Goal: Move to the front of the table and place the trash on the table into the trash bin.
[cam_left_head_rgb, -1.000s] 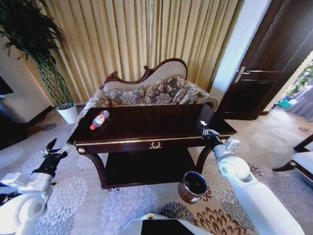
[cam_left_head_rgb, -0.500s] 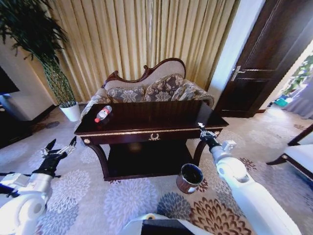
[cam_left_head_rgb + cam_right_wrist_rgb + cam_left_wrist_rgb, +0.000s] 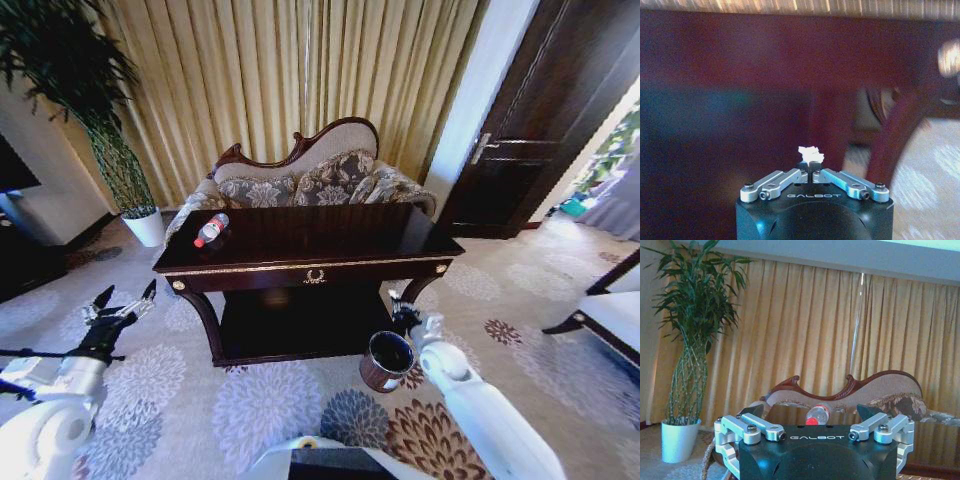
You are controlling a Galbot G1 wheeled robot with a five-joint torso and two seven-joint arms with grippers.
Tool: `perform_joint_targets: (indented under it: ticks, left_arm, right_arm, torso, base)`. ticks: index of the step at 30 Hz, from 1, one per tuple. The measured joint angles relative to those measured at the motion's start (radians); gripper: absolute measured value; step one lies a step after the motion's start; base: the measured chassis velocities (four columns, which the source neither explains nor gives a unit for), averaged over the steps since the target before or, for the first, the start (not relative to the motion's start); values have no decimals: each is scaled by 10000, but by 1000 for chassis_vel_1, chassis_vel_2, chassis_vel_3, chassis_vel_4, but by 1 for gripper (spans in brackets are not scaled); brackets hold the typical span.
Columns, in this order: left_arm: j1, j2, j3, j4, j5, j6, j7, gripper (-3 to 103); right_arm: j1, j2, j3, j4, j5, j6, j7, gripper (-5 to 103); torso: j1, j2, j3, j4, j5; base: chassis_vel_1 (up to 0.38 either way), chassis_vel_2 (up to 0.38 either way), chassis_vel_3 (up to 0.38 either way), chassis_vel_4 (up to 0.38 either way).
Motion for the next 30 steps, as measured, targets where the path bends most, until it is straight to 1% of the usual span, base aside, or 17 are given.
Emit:
perform_joint_targets:
  ticks: [1, 2, 4, 5, 7, 9, 10, 12, 23, 24, 25, 26, 27, 28, 29, 30]
  left_arm:
    - [18, -13, -15, -19, 0, -1, 0, 100]
    - [18, -13, -15, -19, 0, -1, 0, 100]
    - [32, -45, -18, -38, 75, -1, 2, 100]
    - [32, -45, -18, -38, 75, -1, 2, 100]
    - [52, -93, -13, -74, 143, -1, -12, 100]
    - [58, -101, -15, -81, 146, -1, -18, 100]
    - [86, -143, -29, -105, 153, -1, -24, 100]
    - [123, -198, -35, -106, 168, -1, -30, 100]
    - [132, -296, -22, -98, 215, 0, -33, 100]
    - [133, -307, -17, -103, 218, 0, -33, 100]
    - [133, -307, -17, -103, 218, 0, -33, 100]
    - [138, -316, -15, -107, 220, 0, -30, 100]
    - [143, -322, -15, -110, 221, 0, -21, 100]
    - [153, -337, -15, -118, 222, 0, 1, 100]
    - [153, -337, -15, -118, 222, 0, 1, 100]
    - [172, -353, -14, -122, 223, 0, 22, 100]
  right_arm:
    - [189, 130, -60, -548, -184, 15, -94, 0]
    - [189, 130, -60, -548, -184, 15, -94, 0]
    - [850, 481, -228, -2072, -635, 209, -331, 0]
    - [850, 481, -228, -2072, -635, 209, -331, 0]
    - [1423, 714, -342, -3306, -904, 432, -588, 0]
    - [1478, 736, -355, -3442, -940, 451, -628, 0]
    - [1675, 806, -388, -3893, -1093, 502, -750, 0]
    - [1824, 877, -401, -4248, -1250, 560, -826, 0]
    - [1795, 851, -320, -4259, -1501, 664, -997, 0]
    - [1761, 834, -289, -4219, -1584, 681, -1007, -3]
    - [1761, 834, -289, -4219, -1584, 681, -1007, -3]
    - [1727, 812, -265, -4193, -1631, 715, -1039, 1]
    - [1706, 801, -247, -4179, -1645, 743, -1059, 1]
    - [1676, 790, -225, -4163, -1656, 780, -1080, 7]
    - [1676, 790, -225, -4163, -1656, 780, -1080, 7]
    - [1630, 781, -199, -4134, -1661, 818, -1094, 12]
  torso:
    - [-1, 0, 0, -4, -1]
    - [-1, 0, 0, -4, -1]
    - [-1, 1, 0, -3, 0]
    - [-1, 1, 0, -3, 0]
    - [0, 0, 1, 2, -3]
    - [1, 0, 2, 2, -3]
    - [1, 0, 1, 0, -2]
    - [0, 1, 1, -1, -3]
    - [0, 1, 0, -1, -3]
    - [-1, 1, 0, -1, -2]
    - [-1, 1, 0, -1, -2]
    - [0, 1, 0, -1, -2]
    - [0, 1, 0, -1, -2]
    - [-1, 1, 0, -2, -2]
    - [-1, 1, 0, -2, -2]
    - [0, 1, 0, -2, -2]
  base:
    - [0, 0, 0, 0]
    - [0, 0, 0, 0]
    - [0, 0, 0, 0]
    - [0, 0, 0, 0]
    - [0, 0, 0, 0]
    - [0, 0, 0, 0]
    - [0, 0, 0, 0]
    - [0, 0, 0, 0]
    - [0, 0, 0, 0]
    - [0, 0, 0, 0]
    - [0, 0, 0, 0]
    - [0, 0, 0, 0]
    - [0, 0, 0, 0]
    - [0, 0, 0, 0]
    - [0, 0, 0, 0]
    - [0, 0, 0, 0]
